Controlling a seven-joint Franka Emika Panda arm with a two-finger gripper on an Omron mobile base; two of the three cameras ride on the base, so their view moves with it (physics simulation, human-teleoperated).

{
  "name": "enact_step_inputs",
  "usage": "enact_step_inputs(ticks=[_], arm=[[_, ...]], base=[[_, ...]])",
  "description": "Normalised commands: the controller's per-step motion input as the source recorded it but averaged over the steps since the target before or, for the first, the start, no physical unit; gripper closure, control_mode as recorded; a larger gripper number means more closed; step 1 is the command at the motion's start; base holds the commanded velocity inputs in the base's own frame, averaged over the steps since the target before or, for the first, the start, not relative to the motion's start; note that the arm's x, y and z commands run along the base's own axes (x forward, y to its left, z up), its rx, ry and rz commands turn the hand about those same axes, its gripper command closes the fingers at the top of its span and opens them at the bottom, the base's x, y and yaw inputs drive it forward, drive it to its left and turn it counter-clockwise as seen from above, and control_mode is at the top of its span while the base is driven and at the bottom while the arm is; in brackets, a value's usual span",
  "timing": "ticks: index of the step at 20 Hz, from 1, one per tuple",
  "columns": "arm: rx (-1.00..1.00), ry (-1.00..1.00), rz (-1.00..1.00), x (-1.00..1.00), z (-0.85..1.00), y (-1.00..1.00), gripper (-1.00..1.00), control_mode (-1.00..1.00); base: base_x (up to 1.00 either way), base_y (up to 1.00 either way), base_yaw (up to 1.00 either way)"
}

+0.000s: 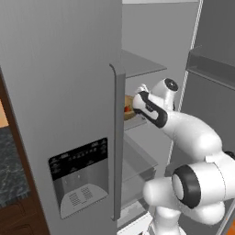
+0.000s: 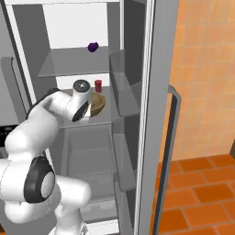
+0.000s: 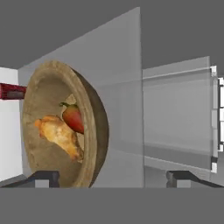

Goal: Pick the chicken drumstick and bell pepper from their plates and place them in the bowl. Then put the bowl in the fridge.

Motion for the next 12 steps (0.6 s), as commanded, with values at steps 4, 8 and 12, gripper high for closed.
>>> enact_step_inputs(ticks=[4, 8, 12], arm=[[0.05, -0.28, -0.16, -1.0, 0.89, -0.29, -1.0, -1.0], [0.01, -0.33, -0.23, -1.0, 1.0, -0.07, -1.0, -1.0], [0.06, -0.06, -0.35, -1.0, 1.0, -0.02, -1.0, -1.0]], base=[[0.0, 0.0, 0.0], [0.0, 0.0, 0.0], [0.0, 0.0, 0.0]])
